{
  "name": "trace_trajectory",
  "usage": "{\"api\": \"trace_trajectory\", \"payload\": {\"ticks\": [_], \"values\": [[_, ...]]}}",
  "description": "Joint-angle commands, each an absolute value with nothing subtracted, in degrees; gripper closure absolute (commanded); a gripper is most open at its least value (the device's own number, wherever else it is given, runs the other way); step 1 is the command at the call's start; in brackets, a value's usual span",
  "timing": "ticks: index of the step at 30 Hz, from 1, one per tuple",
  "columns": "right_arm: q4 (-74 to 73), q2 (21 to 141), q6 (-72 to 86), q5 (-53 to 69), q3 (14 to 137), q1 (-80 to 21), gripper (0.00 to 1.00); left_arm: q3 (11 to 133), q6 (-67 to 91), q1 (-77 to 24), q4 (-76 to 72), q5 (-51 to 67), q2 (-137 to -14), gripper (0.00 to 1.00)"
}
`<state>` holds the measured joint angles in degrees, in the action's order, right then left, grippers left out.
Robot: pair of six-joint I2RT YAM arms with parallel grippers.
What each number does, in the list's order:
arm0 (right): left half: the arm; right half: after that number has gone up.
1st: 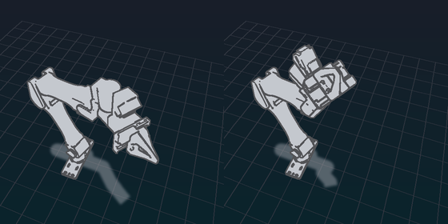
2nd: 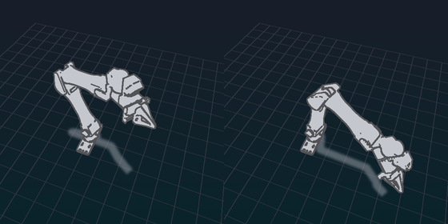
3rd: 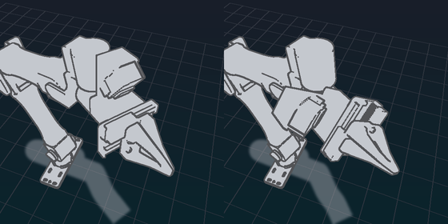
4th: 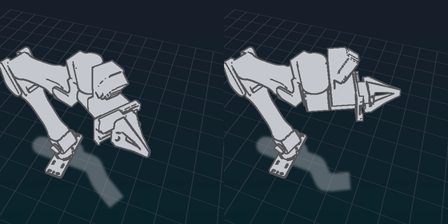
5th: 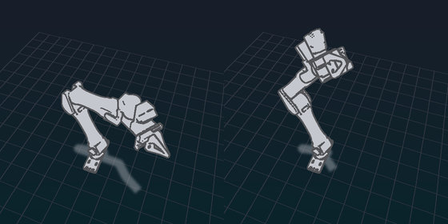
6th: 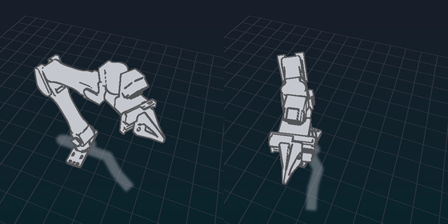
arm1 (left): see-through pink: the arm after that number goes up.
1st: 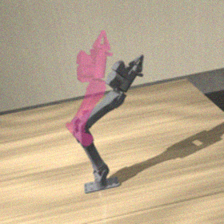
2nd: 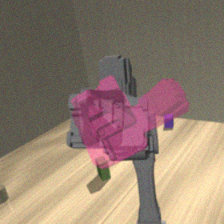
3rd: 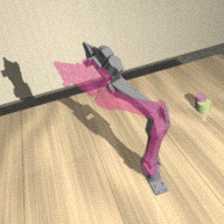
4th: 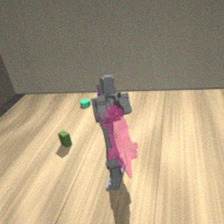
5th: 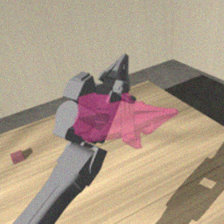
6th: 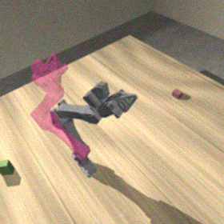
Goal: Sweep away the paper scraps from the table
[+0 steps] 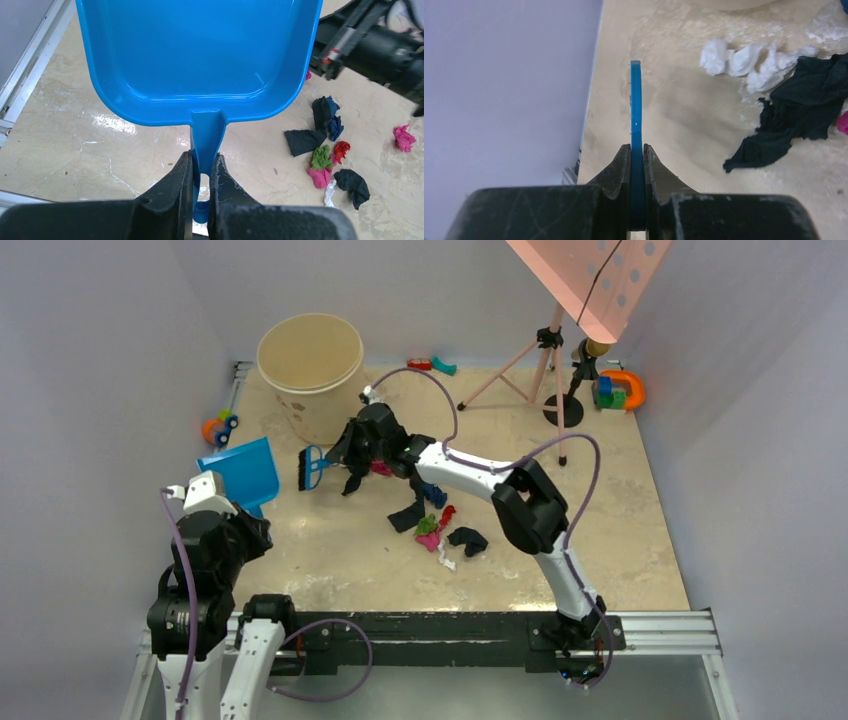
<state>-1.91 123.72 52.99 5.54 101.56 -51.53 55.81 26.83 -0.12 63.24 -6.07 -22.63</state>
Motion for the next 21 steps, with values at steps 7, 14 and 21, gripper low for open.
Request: {"api": "trace_trajectory", "payload": {"ticks": [7,14,21], "values": [[-8.0,128.3,68.6,-8.0,104.2,-49.6,1.0,53.5,27.7,0.0,59.2,-7.7,-21.4,1.0],[-28.1,113.6,69.7,-23.2,90.5,-48.8,1.0,52.5,28.2,-0.5,58.6,-7.6,-21.0,1.0],[-23.1,97.6,64.0,-25.9,75.6,-48.7,1.0,52.0,28.6,-0.5,58.5,-8.0,-20.2,1.0]]}}
